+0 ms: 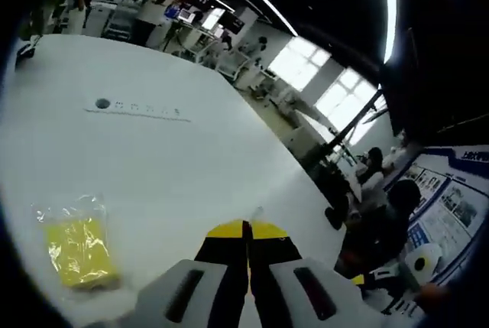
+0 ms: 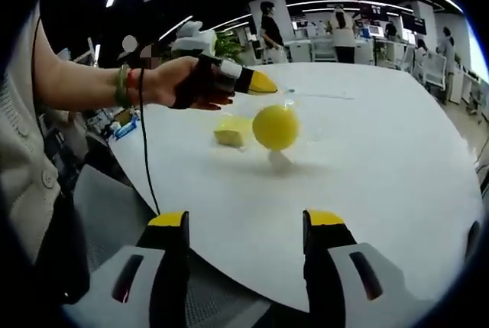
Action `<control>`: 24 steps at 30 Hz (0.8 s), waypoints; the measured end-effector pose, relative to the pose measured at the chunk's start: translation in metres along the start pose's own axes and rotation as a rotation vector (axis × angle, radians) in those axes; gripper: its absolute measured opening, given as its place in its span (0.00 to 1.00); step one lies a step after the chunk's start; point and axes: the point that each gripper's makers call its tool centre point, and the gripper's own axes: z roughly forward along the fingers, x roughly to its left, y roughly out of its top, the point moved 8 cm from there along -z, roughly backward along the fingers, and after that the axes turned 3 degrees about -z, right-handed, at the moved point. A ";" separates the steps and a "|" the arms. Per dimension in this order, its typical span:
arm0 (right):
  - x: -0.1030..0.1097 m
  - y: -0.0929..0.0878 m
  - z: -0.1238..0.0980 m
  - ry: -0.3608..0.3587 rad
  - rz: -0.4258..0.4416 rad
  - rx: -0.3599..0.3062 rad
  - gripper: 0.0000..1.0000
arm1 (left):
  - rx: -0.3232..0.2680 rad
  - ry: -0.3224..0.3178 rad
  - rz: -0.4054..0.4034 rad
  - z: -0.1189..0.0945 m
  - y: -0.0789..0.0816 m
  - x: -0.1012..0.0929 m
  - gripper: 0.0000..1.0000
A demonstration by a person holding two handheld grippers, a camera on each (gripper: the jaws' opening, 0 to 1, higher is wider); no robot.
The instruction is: Compare the silicone blocks by pressing each to a similar depth, holding the contact briefly, and releasing to observe deformation and rebound differences across the visible hardness samples.
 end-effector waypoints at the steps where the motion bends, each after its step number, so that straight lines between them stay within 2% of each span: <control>1: 0.001 0.000 -0.001 0.000 -0.002 -0.001 0.56 | -0.001 0.000 0.011 -0.003 0.000 0.000 0.00; 5: 0.005 0.002 -0.004 0.003 -0.008 -0.006 0.57 | -0.008 -0.010 0.023 -0.017 0.001 -0.004 0.00; 14: 0.015 0.011 -0.011 0.001 -0.051 -0.022 0.60 | -0.089 -0.016 0.019 -0.066 0.007 -0.012 0.00; 20: 0.017 0.021 -0.014 0.002 -0.093 -0.027 0.60 | -0.149 -0.015 0.068 -0.098 0.019 -0.016 0.00; 24: 0.018 0.027 -0.015 0.000 -0.115 -0.027 0.60 | -0.168 -0.020 0.104 -0.118 0.025 -0.022 0.00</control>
